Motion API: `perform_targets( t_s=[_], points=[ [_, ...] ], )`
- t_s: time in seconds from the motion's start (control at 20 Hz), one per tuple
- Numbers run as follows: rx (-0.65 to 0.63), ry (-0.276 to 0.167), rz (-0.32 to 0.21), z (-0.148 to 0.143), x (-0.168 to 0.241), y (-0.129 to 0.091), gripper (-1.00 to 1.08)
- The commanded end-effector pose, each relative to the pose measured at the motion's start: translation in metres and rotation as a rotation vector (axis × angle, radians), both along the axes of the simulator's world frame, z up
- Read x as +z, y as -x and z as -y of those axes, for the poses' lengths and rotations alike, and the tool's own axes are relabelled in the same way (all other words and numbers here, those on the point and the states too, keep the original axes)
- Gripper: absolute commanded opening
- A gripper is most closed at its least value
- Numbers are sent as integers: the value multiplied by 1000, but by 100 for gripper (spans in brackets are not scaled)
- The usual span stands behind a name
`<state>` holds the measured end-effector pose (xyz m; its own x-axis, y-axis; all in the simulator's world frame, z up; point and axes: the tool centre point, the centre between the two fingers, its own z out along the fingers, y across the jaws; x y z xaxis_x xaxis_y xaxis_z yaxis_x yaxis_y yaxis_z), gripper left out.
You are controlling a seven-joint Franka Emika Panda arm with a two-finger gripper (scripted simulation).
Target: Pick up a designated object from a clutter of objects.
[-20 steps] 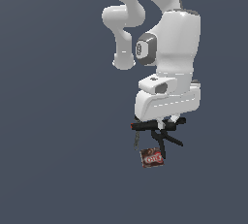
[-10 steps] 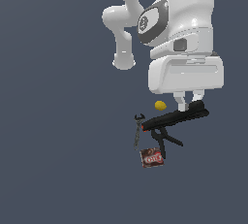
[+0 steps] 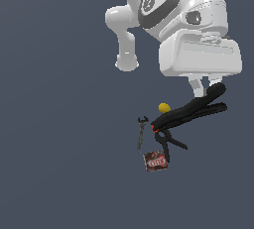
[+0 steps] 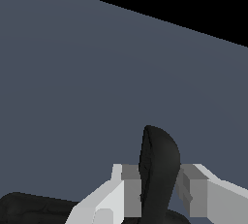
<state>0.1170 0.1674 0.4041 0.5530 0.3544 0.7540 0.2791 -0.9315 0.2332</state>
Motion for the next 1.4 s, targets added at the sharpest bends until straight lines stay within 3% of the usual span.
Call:
perform_targets(
  t_s=[0.0,1.35],
  points=[
    [3,-4,27,-2,11,2,-100],
    [20,-23,229,-16,80,28,-100]
  ],
)
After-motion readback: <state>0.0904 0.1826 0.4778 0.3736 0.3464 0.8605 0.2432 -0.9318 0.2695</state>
